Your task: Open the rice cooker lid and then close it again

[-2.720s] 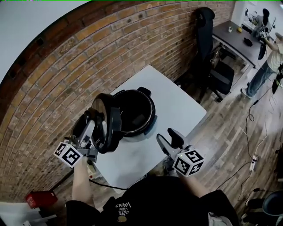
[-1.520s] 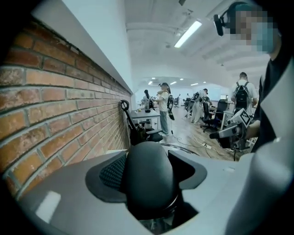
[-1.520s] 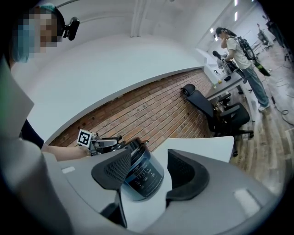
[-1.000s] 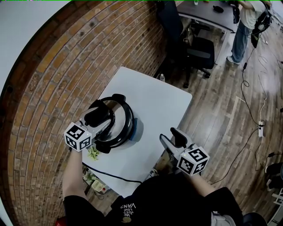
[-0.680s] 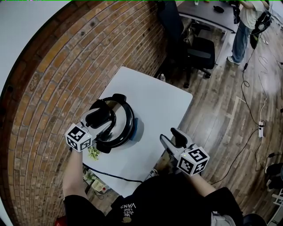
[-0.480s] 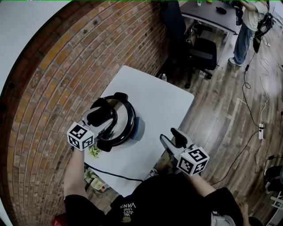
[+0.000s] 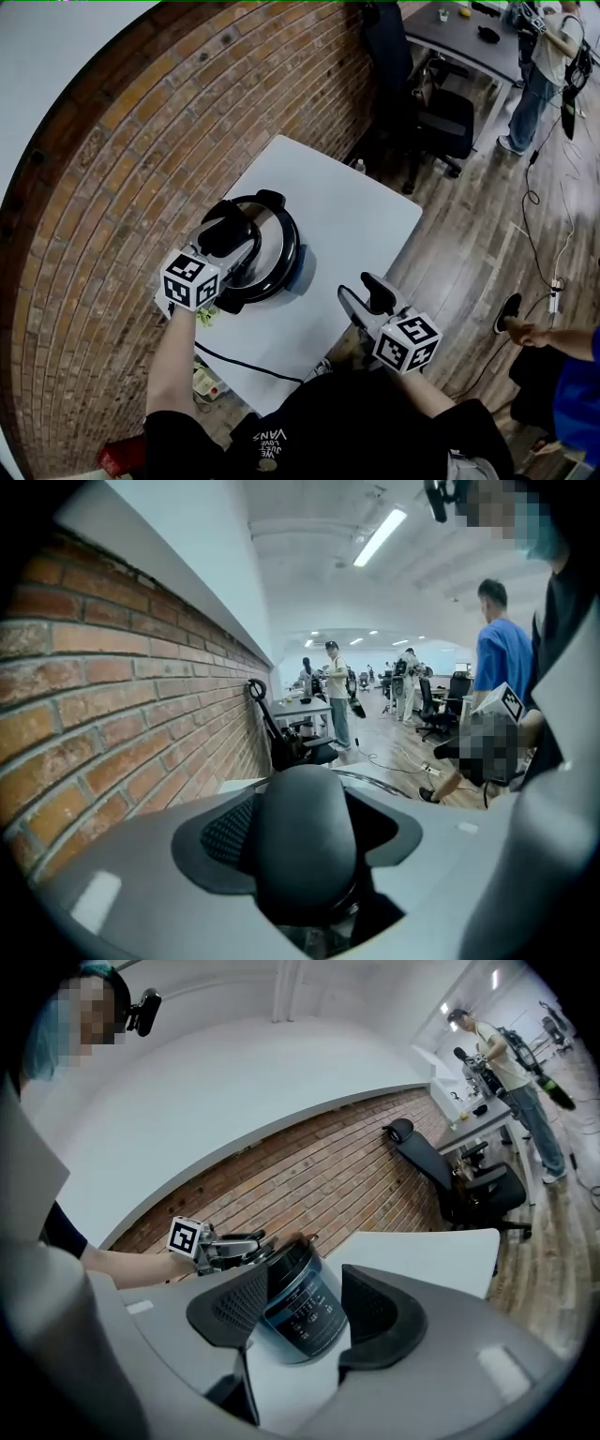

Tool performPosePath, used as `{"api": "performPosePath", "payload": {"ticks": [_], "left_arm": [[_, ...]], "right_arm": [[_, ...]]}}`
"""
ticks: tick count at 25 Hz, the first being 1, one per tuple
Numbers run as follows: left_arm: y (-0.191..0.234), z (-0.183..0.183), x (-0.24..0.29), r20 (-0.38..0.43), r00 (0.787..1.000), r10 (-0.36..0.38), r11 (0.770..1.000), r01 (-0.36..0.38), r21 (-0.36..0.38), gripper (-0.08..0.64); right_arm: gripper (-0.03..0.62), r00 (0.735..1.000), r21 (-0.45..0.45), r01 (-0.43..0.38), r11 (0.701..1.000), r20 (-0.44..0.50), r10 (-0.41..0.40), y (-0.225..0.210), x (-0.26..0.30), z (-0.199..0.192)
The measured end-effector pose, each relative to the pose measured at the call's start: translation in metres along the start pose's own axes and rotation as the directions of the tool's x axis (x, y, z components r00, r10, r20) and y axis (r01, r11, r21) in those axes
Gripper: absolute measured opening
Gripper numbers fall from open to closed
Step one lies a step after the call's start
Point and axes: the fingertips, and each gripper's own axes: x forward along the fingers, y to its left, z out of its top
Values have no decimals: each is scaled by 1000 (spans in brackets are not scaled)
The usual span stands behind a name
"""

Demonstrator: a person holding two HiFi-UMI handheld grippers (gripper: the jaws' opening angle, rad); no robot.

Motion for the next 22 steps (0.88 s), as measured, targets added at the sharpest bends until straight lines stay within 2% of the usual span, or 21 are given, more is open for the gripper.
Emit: {"api": "performPosePath", "payload": {"ticks": [9, 13, 16, 19, 22], "left_arm": [[8, -4, 0, -53, 984, 172, 978, -177, -109, 285], [12, -6, 0, -92, 965, 245, 953, -257, -163, 285], [14, -6, 0, -92, 949, 301, 931, -314, -186, 285], [16, -6, -2, -89, 938, 335, 919, -346, -190, 285], [17, -5, -2, -87, 935, 344, 916, -355, -185, 285]], "right_arm": [[237, 999, -16, -39, 999, -23, 38, 9, 9, 0], [238, 998, -26, -45, 999, -39, 44, 10, 13, -1], [238, 997, -32, -56, 998, -49, 54, 11, 15, -1], [237, 996, -35, -68, 997, -55, 66, 14, 18, 0], [238, 995, -36, -80, 996, -63, 77, 15, 18, 1]]}}
